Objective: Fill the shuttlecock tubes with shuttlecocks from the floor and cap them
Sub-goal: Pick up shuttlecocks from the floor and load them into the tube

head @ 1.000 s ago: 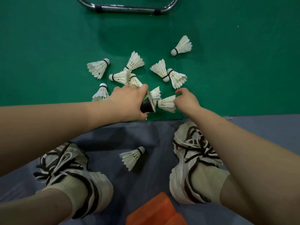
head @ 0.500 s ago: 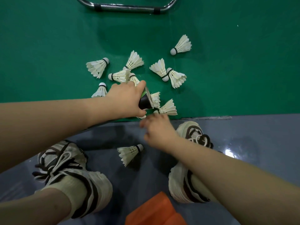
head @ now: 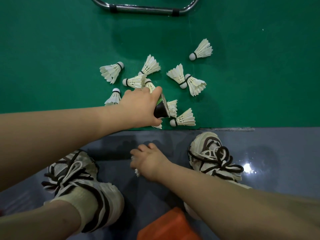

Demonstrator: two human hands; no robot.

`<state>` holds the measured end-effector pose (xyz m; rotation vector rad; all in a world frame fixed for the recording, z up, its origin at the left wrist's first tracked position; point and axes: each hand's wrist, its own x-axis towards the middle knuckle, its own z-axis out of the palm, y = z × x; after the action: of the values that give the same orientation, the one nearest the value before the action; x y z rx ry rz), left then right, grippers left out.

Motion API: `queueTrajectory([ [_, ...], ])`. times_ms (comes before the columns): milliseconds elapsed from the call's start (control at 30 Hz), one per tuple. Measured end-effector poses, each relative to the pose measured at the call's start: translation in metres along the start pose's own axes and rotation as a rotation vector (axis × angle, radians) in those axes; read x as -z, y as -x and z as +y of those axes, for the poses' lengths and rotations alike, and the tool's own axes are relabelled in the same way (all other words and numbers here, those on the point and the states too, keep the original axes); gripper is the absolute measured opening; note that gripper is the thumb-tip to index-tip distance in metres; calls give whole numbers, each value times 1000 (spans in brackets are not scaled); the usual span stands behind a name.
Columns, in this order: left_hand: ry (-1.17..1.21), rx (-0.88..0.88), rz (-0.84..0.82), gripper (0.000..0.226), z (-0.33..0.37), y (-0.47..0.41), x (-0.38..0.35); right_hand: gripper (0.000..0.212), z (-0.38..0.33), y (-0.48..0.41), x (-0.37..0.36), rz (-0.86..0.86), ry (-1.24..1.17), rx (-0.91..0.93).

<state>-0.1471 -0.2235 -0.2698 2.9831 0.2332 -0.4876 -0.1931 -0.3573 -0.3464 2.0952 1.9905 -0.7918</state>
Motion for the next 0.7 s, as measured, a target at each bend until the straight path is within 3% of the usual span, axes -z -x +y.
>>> queueTrajectory([
  [200, 11, 33, 9, 69, -6, 1, 3, 30, 32, -2, 17, 52, -94, -174],
  [367, 20, 40, 32, 72, -10, 2, 8, 27, 73, 11, 35, 311, -567, -605],
  [433, 18, 42, 37, 72, -11, 3, 9, 26, 83, 15, 41, 331, -728, -740],
  [533, 22, 44, 26, 75, -13, 2, 13, 31, 97, 15, 47, 309, -822, -873],
  [700, 33, 46, 21, 74, -16, 3, 16, 29, 113, 18, 48, 440, -964, -1088],
])
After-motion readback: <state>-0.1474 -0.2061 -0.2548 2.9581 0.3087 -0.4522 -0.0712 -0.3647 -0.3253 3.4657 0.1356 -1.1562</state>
